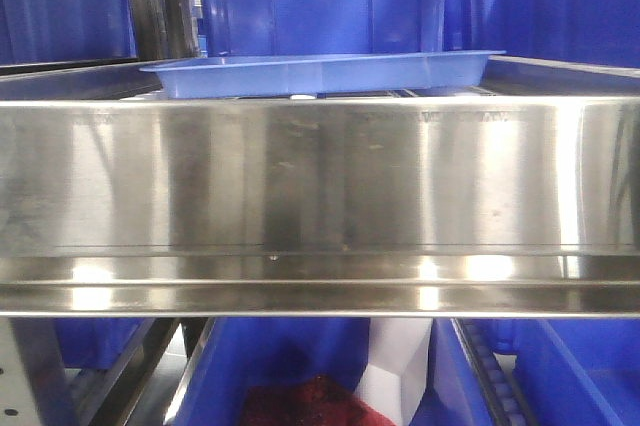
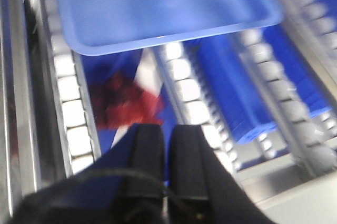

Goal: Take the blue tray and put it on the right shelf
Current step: 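Lower the tray onto the shelf rollers and open both grippers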

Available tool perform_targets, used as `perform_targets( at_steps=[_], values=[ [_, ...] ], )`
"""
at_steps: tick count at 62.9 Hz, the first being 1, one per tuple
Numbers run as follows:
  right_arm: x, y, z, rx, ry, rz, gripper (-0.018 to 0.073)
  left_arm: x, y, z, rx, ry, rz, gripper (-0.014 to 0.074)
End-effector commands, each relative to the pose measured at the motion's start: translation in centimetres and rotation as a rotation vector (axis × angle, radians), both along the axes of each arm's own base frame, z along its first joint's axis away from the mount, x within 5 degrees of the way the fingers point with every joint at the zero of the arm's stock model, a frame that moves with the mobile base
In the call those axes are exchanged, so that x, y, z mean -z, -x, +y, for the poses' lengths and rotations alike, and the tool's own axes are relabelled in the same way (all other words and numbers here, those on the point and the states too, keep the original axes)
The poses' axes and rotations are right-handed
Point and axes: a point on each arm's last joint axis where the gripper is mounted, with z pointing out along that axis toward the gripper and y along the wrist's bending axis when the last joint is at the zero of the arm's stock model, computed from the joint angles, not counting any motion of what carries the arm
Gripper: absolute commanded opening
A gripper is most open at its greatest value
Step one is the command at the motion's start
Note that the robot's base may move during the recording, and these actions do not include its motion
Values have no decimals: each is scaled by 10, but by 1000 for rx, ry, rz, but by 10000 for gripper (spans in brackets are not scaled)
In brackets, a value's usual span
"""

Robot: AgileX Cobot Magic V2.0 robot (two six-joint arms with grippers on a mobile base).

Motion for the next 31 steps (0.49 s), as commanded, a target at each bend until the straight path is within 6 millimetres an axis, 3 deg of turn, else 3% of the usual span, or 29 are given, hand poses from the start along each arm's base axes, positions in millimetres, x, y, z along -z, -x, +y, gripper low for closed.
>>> perform_targets(
  at_steps=[1, 17, 31],
  values=[
    [-8, 22, -11, -29, -6, -177, 57, -11, 23, 13, 7, 85, -145, -41],
    [31, 83, -37, -87, 2, -391, 57, 26, 75, 49, 36, 145, -408, -45],
    [68, 111, -46, -112, -36, -579, 57, 61, 102, 67, 60, 135, -563, -49]
  ],
)
